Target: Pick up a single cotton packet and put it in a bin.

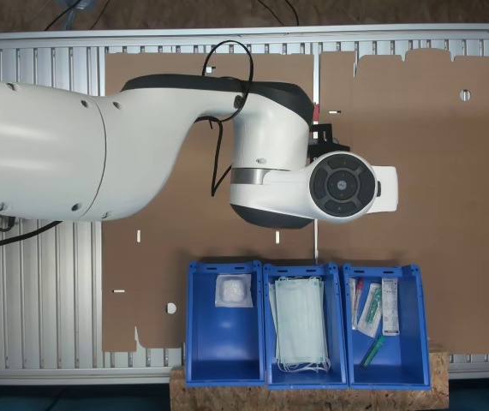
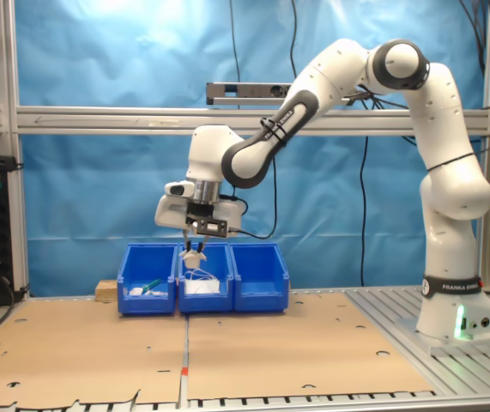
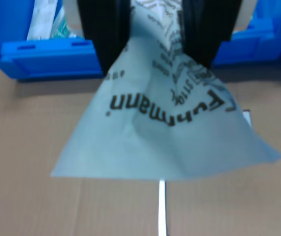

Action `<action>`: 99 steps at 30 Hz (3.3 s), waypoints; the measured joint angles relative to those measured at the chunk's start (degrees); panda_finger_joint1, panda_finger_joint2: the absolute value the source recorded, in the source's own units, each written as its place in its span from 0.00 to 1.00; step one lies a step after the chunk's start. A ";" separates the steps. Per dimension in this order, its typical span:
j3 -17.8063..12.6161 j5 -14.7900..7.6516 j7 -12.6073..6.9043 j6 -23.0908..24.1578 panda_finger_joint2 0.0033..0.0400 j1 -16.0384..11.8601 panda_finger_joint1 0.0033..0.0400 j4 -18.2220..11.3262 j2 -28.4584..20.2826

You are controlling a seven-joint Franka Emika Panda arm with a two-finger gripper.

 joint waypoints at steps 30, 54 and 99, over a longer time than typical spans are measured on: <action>-9.49 0.00 0.00 -9.60 0.11 -0.34 0.11 -5.28 -8.75; -20.31 0.00 0.00 -11.17 0.11 -0.35 0.11 -8.70 -12.11; -22.82 0.00 0.00 -11.74 0.11 -0.31 0.11 -9.63 -12.11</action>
